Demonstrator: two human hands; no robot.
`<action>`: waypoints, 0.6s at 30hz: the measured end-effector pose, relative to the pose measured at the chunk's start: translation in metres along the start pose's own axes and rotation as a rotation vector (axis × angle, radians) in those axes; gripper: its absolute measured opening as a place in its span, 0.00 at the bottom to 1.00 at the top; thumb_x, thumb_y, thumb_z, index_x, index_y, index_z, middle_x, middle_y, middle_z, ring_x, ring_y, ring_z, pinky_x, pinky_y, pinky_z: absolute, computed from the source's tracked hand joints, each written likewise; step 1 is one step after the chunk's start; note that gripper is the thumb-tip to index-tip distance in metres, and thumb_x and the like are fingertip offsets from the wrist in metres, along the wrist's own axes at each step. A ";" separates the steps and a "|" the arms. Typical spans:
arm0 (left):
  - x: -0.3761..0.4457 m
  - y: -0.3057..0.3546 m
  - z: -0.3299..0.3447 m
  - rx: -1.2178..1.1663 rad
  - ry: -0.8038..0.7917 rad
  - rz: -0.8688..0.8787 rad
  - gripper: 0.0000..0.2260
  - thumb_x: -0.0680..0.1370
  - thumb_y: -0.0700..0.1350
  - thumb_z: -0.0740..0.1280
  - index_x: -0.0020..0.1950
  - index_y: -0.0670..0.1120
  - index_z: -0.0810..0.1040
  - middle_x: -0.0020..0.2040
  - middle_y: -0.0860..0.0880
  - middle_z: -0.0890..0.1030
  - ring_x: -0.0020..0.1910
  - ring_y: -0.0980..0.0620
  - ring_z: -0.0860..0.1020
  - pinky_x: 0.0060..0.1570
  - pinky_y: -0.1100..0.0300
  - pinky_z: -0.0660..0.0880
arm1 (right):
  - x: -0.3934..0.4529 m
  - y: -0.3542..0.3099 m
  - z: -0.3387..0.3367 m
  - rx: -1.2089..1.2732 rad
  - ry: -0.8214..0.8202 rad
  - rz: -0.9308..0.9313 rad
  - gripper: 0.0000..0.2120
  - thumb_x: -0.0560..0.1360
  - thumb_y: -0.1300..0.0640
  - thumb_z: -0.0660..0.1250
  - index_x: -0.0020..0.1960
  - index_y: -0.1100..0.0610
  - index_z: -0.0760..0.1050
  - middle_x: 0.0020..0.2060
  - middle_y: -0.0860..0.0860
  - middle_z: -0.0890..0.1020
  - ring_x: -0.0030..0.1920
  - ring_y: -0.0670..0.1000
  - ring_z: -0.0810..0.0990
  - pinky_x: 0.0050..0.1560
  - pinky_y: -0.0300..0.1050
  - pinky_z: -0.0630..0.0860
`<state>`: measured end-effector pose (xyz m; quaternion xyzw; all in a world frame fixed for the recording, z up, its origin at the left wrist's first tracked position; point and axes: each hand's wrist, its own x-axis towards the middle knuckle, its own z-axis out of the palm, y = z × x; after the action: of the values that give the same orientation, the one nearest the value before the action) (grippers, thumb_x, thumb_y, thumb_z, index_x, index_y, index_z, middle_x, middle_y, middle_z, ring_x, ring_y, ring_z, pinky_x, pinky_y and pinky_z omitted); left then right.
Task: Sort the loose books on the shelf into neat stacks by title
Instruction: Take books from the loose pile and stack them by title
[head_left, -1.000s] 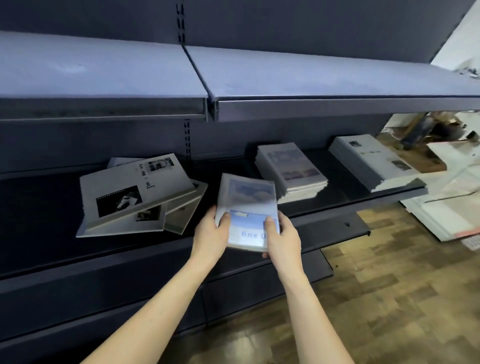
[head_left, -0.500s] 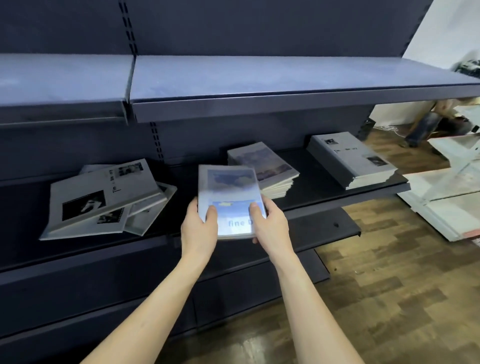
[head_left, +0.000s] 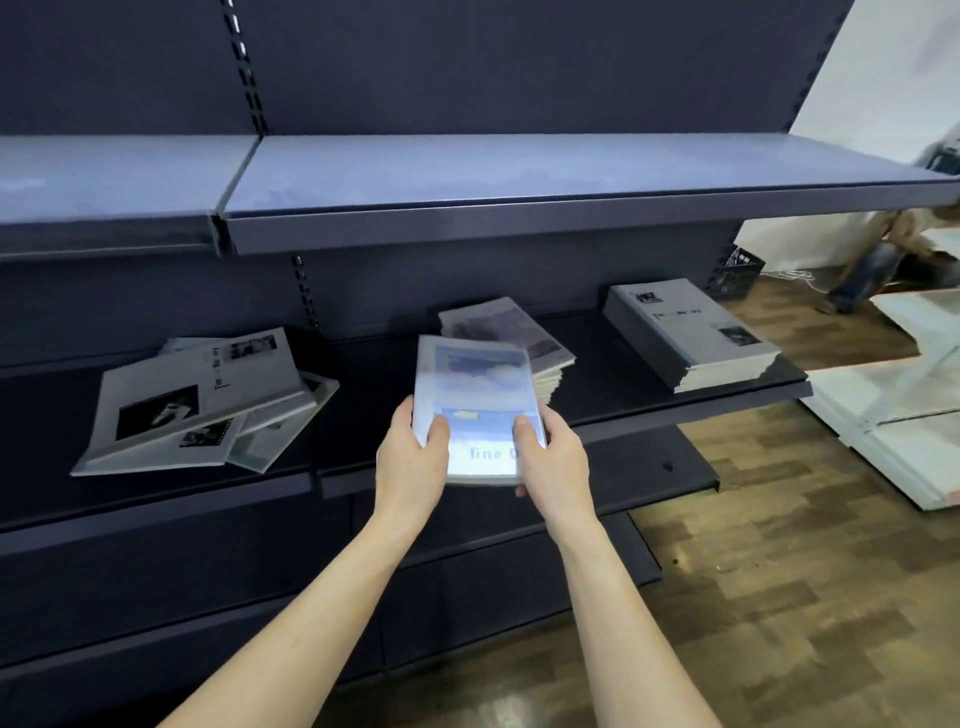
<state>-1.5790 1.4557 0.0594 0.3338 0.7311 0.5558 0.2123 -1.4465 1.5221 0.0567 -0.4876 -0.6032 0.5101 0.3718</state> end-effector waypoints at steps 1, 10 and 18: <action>0.000 0.001 0.003 0.001 -0.006 0.002 0.17 0.81 0.48 0.61 0.70 0.50 0.71 0.55 0.61 0.78 0.52 0.62 0.77 0.48 0.67 0.70 | 0.002 0.001 -0.003 0.002 0.005 0.002 0.13 0.81 0.49 0.61 0.65 0.46 0.74 0.48 0.48 0.83 0.44 0.49 0.82 0.29 0.37 0.76; 0.029 0.005 0.027 0.005 -0.059 -0.048 0.11 0.81 0.48 0.61 0.63 0.52 0.73 0.48 0.60 0.79 0.46 0.62 0.77 0.38 0.69 0.69 | 0.033 0.006 -0.009 0.011 0.070 0.008 0.18 0.81 0.49 0.61 0.69 0.49 0.72 0.49 0.48 0.83 0.43 0.49 0.82 0.29 0.37 0.76; 0.069 0.004 0.060 0.006 -0.155 -0.079 0.18 0.78 0.48 0.63 0.68 0.49 0.71 0.58 0.53 0.79 0.53 0.54 0.77 0.46 0.62 0.70 | 0.077 0.004 -0.013 -0.034 0.222 -0.005 0.24 0.80 0.48 0.64 0.73 0.55 0.68 0.67 0.47 0.76 0.58 0.43 0.74 0.56 0.38 0.69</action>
<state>-1.5842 1.5466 0.0496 0.3472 0.7269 0.5172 0.2890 -1.4527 1.5996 0.0518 -0.5458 -0.5681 0.4415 0.4295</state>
